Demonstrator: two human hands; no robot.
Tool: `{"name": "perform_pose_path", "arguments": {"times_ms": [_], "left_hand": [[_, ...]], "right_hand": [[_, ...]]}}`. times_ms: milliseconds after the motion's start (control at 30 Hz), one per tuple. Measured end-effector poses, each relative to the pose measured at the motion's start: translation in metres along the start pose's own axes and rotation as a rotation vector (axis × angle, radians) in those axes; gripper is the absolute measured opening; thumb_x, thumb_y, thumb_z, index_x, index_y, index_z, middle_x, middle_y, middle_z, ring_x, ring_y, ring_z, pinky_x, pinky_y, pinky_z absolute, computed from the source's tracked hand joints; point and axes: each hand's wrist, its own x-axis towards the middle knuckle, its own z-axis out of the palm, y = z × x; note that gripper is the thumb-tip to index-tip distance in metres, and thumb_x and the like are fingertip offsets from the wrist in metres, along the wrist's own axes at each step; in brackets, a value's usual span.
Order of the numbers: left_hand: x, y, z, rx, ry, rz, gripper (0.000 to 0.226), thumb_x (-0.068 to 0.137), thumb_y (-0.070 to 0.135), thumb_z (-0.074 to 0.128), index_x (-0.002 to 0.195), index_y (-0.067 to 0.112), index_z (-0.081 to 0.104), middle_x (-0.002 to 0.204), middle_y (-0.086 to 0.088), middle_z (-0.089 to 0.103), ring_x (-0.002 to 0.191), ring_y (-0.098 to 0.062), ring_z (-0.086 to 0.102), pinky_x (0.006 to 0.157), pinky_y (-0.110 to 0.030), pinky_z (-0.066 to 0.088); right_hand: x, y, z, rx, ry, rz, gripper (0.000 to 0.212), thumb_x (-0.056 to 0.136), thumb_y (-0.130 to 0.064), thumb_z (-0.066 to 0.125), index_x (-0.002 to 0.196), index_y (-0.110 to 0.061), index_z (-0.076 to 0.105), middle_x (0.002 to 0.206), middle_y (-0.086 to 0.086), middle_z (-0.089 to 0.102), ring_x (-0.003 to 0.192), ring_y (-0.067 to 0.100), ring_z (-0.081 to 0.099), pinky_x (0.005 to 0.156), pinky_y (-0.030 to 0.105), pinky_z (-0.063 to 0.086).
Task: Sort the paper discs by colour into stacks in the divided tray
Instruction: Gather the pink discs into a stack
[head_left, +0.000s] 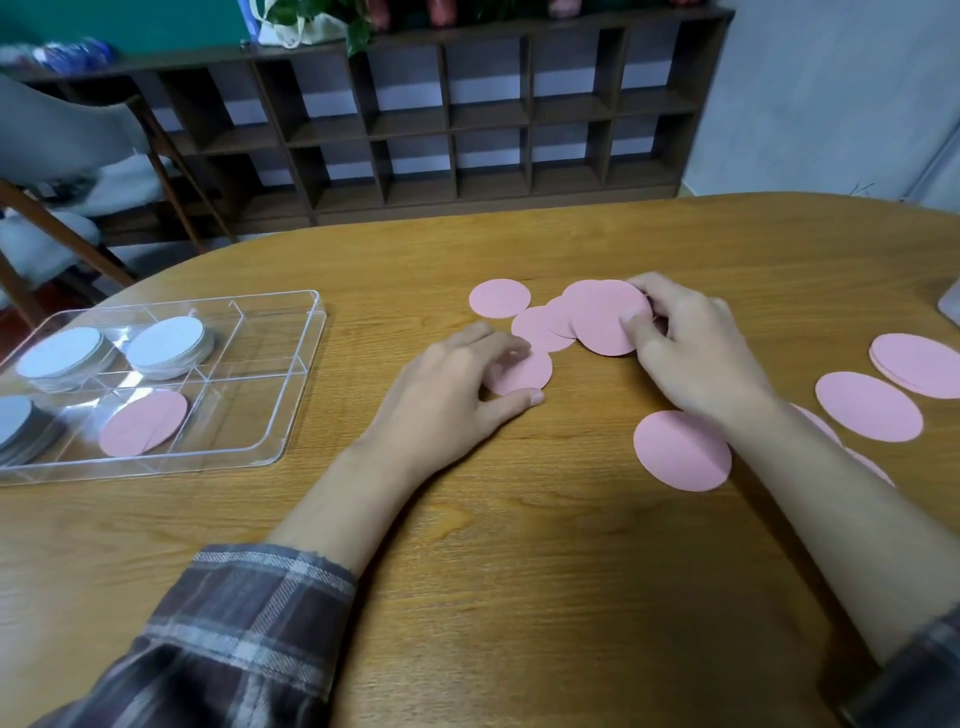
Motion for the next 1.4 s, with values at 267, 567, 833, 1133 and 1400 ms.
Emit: {"name": "perform_pose_path", "arguments": {"times_ms": [267, 567, 833, 1133, 1400], "left_hand": [[-0.001, 0.01, -0.006, 0.009, 0.228, 0.124, 0.018, 0.105, 0.031, 0.056, 0.103, 0.02, 0.071, 0.091, 0.008, 0.07, 0.086, -0.017, 0.06, 0.077, -0.041, 0.052], [0.002, 0.011, -0.001, -0.279, 0.352, -0.04, 0.019, 0.095, 0.013, 0.072, 0.114, 0.015, 0.071, 0.082, 0.002, 0.071, 0.075, -0.014, 0.067, 0.07, -0.018, 0.053], [0.004, 0.017, 0.001, -0.279, 0.364, -0.113, 0.014, 0.087, 0.023, 0.084, 0.099, 0.017, 0.081, 0.082, 0.005, 0.072, 0.073, -0.01, 0.066, 0.068, -0.01, 0.046], [0.016, 0.033, 0.016, -0.211, 0.345, -0.091, 0.029, 0.102, 0.04, 0.063, 0.115, 0.018, 0.076, 0.11, 0.004, 0.071, 0.094, -0.003, 0.064, 0.08, -0.008, 0.04], [0.038, 0.014, 0.023, -0.027, 0.206, -0.087, 0.03, 0.096, 0.008, 0.058, 0.122, 0.009, 0.073, 0.126, -0.005, 0.069, 0.118, -0.021, 0.064, 0.102, -0.019, 0.041]], "right_hand": [[-0.011, -0.013, 0.011, 0.054, -0.041, -0.117, 0.037, 0.103, -0.017, 0.052, 0.135, -0.033, 0.059, 0.106, -0.009, 0.072, 0.094, 0.012, 0.064, 0.083, 0.026, 0.045], [-0.018, -0.025, 0.02, 0.11, -0.136, -0.193, 0.039, 0.108, -0.012, 0.044, 0.131, -0.035, 0.065, 0.083, -0.041, 0.059, 0.083, -0.006, 0.056, 0.073, 0.006, 0.036], [-0.017, -0.024, 0.02, 0.061, -0.191, -0.24, 0.03, 0.104, -0.025, 0.056, 0.133, -0.029, 0.063, 0.11, -0.01, 0.072, 0.093, 0.003, 0.062, 0.084, 0.016, 0.045], [-0.005, -0.019, -0.014, -0.024, -0.206, -0.198, 0.02, 0.104, -0.021, 0.055, 0.12, -0.025, 0.066, 0.09, -0.015, 0.064, 0.083, -0.008, 0.055, 0.068, 0.006, 0.035], [-0.02, 0.02, -0.045, 0.026, -0.117, -0.132, 0.025, 0.105, -0.024, 0.053, 0.127, -0.031, 0.063, 0.11, -0.013, 0.069, 0.099, 0.009, 0.058, 0.077, 0.008, 0.039]]}}
